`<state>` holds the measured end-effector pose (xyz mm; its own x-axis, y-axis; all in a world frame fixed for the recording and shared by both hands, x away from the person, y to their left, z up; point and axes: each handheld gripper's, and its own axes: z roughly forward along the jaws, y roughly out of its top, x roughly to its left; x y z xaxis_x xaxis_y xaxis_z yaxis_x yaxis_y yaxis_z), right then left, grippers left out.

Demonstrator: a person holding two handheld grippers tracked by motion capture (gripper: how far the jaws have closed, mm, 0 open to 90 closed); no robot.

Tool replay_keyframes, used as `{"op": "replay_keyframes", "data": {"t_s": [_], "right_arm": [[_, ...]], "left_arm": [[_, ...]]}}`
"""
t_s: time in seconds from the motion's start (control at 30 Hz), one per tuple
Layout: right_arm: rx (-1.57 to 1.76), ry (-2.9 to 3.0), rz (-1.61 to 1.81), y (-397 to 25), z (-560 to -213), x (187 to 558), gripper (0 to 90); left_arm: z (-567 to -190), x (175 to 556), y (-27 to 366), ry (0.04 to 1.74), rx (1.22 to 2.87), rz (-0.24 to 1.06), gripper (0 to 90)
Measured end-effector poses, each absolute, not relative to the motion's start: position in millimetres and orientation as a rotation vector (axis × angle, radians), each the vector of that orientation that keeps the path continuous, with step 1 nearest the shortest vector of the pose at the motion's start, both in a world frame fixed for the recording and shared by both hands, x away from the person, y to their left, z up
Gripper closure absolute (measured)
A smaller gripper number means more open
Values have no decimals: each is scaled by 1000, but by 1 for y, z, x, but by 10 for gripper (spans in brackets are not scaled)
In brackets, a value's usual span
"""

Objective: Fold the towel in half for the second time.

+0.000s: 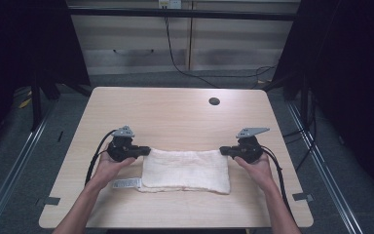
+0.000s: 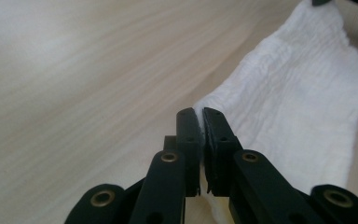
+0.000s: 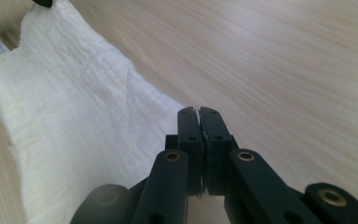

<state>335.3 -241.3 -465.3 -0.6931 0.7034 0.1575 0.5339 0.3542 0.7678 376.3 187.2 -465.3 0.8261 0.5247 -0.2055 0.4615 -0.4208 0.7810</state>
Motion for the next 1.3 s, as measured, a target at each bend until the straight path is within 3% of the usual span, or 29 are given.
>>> {"op": "replay_keyframes", "data": {"t_s": [0.27, 0.63, 1.3], "right_arm": [[1107, 2350, 1304, -245, -446, 340, 889], [1093, 2370, 1306, -240, -458, 342, 890], [984, 2440, 1304, -234, -463, 297, 889]], "left_arm": [[-445, 378, 196, 713, 1986, 142, 861], [-467, 387, 194, 771, 2017, 136, 861], [-470, 378, 195, 768, 1995, 157, 863]]}}
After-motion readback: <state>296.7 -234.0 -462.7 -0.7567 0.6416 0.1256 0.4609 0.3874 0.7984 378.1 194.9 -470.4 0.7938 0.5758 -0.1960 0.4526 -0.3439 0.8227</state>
